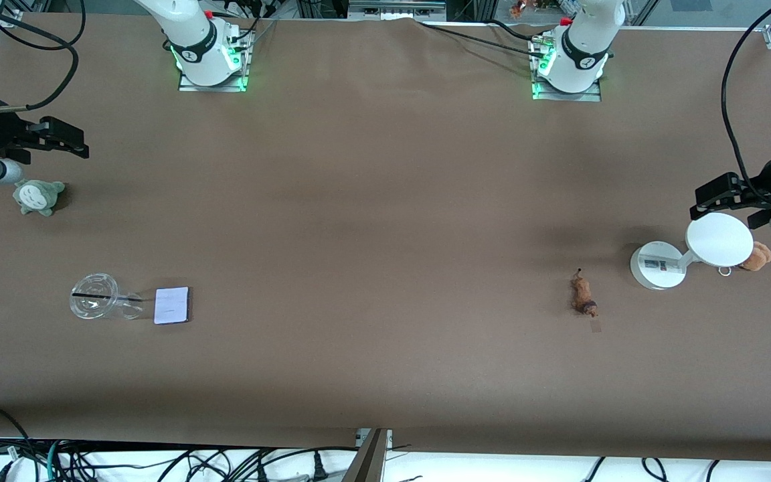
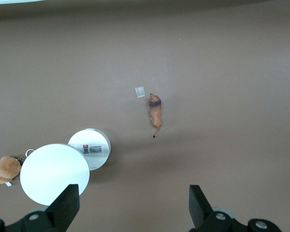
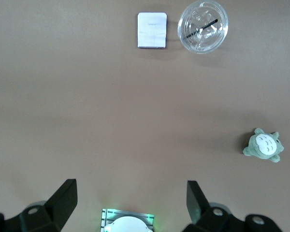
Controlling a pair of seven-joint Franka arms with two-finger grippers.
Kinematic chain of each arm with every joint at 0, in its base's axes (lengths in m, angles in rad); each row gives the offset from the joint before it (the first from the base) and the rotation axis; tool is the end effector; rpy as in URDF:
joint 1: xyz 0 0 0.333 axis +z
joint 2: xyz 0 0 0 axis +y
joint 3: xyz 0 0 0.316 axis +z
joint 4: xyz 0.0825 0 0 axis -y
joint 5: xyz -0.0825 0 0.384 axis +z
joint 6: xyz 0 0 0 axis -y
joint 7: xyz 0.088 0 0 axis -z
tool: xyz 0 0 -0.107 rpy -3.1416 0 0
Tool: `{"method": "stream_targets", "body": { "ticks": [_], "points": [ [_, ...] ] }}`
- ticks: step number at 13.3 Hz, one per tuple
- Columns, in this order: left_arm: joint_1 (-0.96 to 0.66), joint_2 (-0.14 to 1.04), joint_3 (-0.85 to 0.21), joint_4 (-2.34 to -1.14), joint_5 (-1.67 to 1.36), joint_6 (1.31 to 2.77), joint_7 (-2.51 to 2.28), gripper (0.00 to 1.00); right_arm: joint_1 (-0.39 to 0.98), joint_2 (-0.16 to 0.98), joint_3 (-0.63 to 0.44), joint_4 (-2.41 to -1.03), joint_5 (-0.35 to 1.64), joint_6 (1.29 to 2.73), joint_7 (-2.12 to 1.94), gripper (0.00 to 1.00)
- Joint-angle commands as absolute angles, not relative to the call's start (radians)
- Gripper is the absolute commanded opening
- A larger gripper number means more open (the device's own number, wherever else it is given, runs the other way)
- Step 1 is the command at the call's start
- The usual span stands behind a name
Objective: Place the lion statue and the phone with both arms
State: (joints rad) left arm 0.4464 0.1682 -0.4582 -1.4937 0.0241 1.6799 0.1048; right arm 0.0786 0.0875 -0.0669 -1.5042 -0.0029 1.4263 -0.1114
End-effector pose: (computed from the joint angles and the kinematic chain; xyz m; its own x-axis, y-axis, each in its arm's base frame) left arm 0.6100 0.0171 0.5822 0.9930 -0.1106 0.0402 -0.1125 -0.9926 0.0461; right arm 0.5645 0.0079 0.5951 0.9789 0.1215 -0.1644 0.1216 -0.9925 -0.0096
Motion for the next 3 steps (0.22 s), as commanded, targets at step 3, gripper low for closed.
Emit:
{"method": "stream_targets", "body": {
  "ticks": [3],
  "points": [
    [0.112,0.077,-0.088,-1.546,0.014,1.629,0.066,1.00,0.077,0.101,-0.060,-1.471,0.020,1.419,-0.126,1.00]
  ]
}}
